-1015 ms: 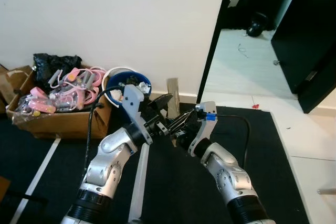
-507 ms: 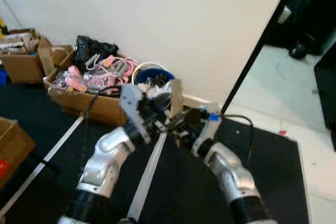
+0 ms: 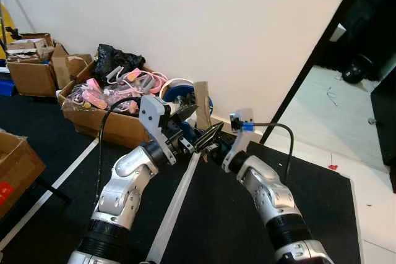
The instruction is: Picking trash to rubbish bin
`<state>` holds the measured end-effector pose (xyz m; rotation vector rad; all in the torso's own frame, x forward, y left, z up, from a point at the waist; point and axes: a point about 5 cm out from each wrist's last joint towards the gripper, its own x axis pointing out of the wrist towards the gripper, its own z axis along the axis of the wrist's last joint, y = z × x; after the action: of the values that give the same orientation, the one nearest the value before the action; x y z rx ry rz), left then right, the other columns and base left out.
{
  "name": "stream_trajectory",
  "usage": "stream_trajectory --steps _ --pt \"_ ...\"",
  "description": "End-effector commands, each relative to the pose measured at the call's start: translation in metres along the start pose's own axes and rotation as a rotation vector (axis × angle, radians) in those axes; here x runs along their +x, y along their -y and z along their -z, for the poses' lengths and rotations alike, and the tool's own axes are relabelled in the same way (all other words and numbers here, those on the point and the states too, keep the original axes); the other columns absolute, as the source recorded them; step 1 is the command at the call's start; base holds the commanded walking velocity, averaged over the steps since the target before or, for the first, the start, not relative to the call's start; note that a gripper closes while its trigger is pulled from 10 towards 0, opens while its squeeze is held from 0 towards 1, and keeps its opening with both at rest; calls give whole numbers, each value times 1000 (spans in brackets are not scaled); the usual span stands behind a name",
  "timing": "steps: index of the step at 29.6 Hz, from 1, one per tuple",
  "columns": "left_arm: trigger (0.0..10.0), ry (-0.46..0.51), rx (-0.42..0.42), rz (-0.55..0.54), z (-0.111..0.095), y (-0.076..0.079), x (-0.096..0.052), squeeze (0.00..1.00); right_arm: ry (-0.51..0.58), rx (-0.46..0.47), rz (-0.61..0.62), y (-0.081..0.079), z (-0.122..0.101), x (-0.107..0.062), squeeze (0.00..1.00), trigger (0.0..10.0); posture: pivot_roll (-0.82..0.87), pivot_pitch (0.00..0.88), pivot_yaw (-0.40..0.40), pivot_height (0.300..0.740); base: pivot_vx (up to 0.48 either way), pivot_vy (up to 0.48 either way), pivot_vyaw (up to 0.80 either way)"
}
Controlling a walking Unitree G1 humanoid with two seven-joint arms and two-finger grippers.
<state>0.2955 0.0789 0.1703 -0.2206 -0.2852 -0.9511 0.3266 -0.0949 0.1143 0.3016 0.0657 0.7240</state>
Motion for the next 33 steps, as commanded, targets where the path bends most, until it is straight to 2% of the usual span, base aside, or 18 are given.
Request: stream_trajectory --steps 1,5,13,17,21,24,26,28,30,32,33 --pt "10000 -11 13 -13 1 -3 -2 0 -16 -4 -6 1 3 2 0 10000 28 0 -92 740 0 0 0" --pt "10000 -5 19 -19 -1 -5 -3 0 -5 -6 -16 0 0 5 0 10000 31 0 -90 740 0 0 0" --pt "10000 -22 23 -22 4 -5 -7 0 -1 0 19 4 7 -1 0 10000 17 6 -75 740 0 0 0" --pt "10000 -23 5 16 4 0 -2 0 21 -1 33 5 4 -5 0 10000 -5 5 -71 740 0 0 0" --pt "10000 -37 30 17 6 -3 2 0 8 0 61 12 9 -10 0 10000 1 4 -74 740 0 0 0" --pt "10000 -13 35 -40 4 -9 3 0 -19 -3 46 11 12 -6 0 10000 13 21 -104 740 0 0 0" --pt "10000 10 30 -43 -1 -6 4 0 -15 5 35 9 9 -5 0 10000 12 25 -101 740 0 0 0" --pt "10000 67 -33 -43 -6 -3 4 0 14 42 21 6 5 -4 0 10000 3 33 -97 740 0 0 0" --pt "10000 -1 36 -49 2 -3 0 0 -14 35 12 4 9 -3 0 10000 44 51 -117 740 0 0 0" --pt "10000 0 33 -93 2 -8 -10 0 -30 33 0 2 12 -2 0 10000 50 53 -117 740 0 0 0" --pt "10000 -9 36 -132 4 -13 -22 0 -37 24 -4 0 14 -1 0 10000 51 53 -117 740 0 0 0"
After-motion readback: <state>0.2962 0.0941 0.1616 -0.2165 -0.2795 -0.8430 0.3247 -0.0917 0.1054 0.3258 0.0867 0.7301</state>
